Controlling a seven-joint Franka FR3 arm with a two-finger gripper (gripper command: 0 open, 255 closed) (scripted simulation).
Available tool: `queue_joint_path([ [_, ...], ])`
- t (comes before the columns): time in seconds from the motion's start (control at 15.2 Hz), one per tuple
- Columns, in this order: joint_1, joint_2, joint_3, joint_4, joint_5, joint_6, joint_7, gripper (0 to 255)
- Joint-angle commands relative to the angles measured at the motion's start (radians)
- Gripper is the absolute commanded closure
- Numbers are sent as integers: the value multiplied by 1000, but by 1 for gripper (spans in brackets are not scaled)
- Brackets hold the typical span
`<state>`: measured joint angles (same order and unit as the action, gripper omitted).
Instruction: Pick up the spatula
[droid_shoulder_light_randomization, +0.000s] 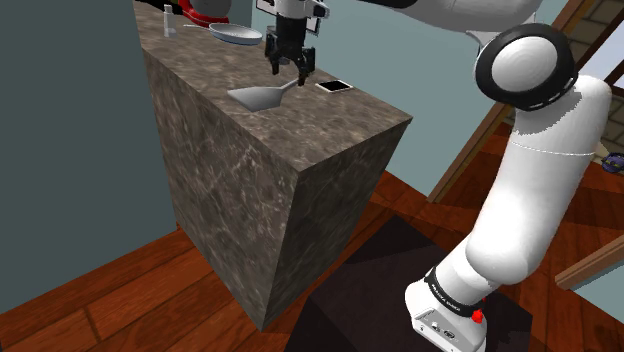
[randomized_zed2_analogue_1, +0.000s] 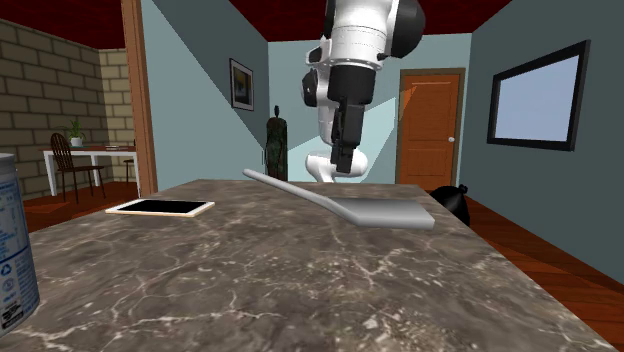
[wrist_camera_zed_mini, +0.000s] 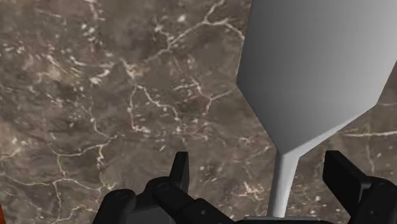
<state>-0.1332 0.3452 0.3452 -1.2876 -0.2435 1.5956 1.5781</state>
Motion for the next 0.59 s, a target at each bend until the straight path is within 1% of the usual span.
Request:
queue_joint_path([
  [0.0, 21, 97, -22, 141, -26, -50, 80, 0],
  [0.13, 44, 193, -46, 296, -44, -110, 132, 0],
  [0.53, 23, 157, -45, 157, -35, -8, 147, 0],
])
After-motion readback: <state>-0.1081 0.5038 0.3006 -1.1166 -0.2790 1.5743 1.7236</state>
